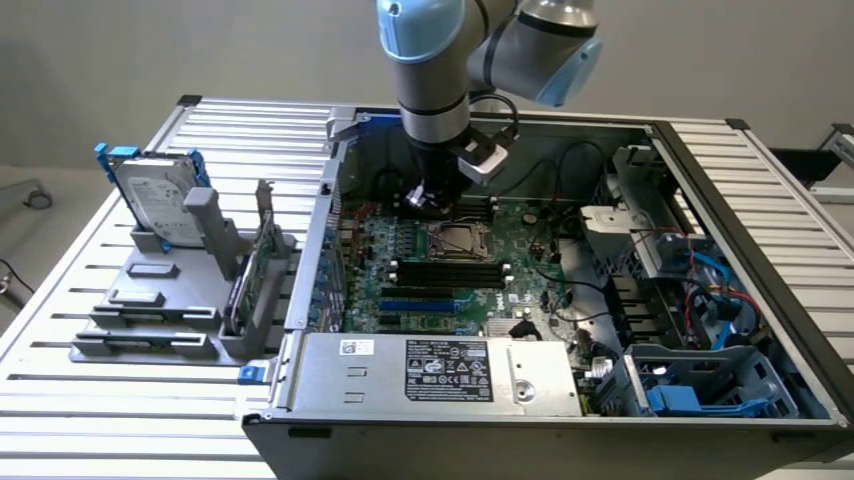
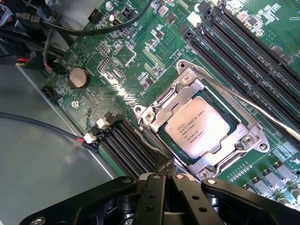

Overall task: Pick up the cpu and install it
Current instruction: 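Install the first cpu locking lever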

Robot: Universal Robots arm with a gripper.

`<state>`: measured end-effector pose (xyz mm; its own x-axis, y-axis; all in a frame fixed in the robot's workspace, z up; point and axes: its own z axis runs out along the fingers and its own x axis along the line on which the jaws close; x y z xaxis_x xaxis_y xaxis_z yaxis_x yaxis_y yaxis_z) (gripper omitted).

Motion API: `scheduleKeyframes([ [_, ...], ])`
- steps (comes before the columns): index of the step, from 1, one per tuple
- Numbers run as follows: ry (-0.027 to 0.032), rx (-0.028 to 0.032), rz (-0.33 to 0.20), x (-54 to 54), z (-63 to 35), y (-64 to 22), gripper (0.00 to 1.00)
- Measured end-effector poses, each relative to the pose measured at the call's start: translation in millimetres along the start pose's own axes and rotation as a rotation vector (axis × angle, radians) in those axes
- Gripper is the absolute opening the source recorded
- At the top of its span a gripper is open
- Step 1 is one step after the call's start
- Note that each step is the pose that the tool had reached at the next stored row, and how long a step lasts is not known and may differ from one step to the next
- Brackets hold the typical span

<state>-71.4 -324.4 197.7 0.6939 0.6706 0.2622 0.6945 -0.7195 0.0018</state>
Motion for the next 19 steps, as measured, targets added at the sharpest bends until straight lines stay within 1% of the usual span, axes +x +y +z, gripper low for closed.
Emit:
scheduleKeyframes([
  [19, 0.0001, 0.0000, 0.000, 5.8, 1.9, 5.9, 0.11],
])
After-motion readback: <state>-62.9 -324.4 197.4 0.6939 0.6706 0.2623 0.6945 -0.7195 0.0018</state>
